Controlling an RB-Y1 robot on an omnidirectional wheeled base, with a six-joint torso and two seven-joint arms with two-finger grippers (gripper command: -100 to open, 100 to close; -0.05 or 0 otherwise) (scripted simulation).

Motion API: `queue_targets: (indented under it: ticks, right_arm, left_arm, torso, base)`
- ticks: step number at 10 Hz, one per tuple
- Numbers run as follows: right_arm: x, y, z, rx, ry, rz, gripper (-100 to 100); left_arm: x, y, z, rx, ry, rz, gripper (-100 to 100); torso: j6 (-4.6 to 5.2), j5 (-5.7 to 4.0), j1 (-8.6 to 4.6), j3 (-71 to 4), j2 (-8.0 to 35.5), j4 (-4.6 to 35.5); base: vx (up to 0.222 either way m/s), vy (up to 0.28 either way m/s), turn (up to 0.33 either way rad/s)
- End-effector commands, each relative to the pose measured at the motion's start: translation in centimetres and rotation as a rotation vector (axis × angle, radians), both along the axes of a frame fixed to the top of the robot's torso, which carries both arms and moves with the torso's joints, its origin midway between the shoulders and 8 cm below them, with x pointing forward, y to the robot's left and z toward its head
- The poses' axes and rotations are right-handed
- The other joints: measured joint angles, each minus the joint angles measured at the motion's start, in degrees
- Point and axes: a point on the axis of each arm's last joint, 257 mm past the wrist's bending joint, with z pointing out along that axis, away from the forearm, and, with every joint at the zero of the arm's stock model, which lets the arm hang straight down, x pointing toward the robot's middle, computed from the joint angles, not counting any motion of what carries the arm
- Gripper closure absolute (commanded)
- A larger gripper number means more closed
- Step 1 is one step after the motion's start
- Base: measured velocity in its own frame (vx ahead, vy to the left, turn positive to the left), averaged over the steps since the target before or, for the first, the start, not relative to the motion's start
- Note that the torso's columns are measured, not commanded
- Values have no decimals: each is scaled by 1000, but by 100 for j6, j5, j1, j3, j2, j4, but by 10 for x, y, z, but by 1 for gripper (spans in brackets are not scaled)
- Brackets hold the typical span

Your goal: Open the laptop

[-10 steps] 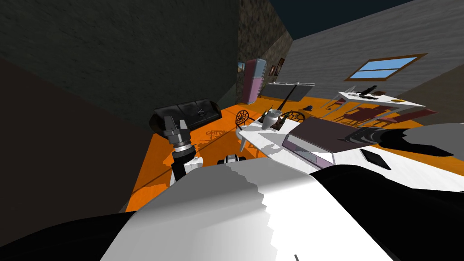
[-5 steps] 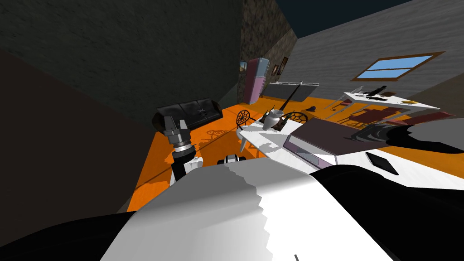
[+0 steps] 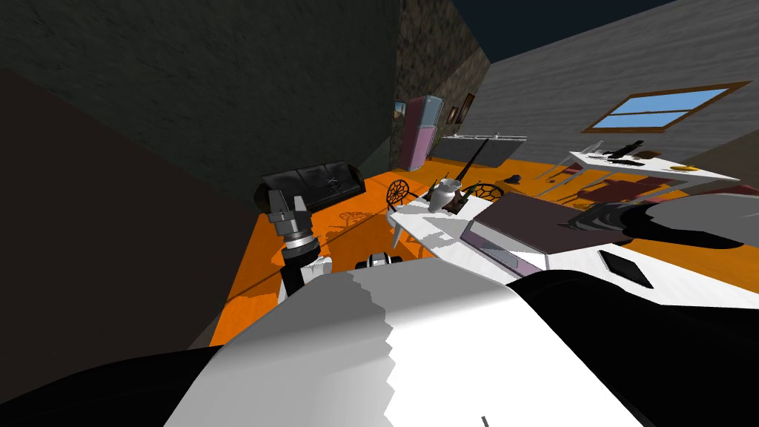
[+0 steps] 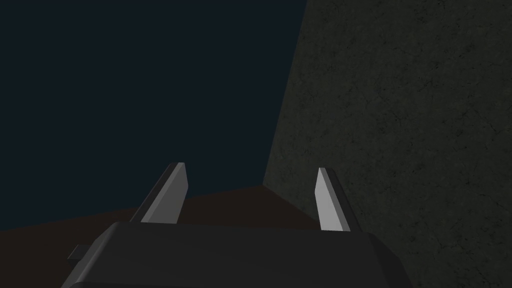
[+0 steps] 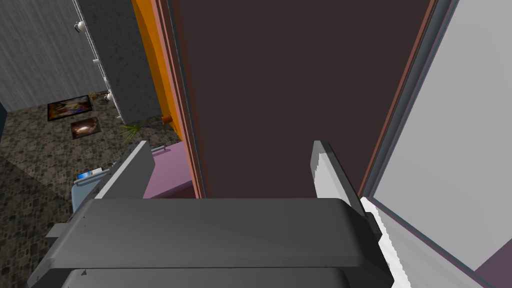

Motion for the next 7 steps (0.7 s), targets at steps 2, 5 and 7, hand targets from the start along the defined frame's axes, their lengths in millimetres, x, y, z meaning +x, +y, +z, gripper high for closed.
queue_targets:
  ticks: [2,5,7]
  right_arm:
    - [6,3,-5,1,-3,-18,-100]
    - [4,2,-3,1,-4,-15,100]
    - [1,0,0,1,-5,-6,100]
  left_arm:
    - [0,0,0,0,0,0,0]
    - [0,0,0,0,0,0,0]
    - [0,0,0,0,0,0,0]
  torso:
    - [2,-2,-6,6,8,3]
    - [4,0,4,0,-3,0]
    - [7,-34,8,-2,-19,-14]
  base:
    - [-54,-41,54]
    - [-17,-12,-5]
    - [71,39,-73]
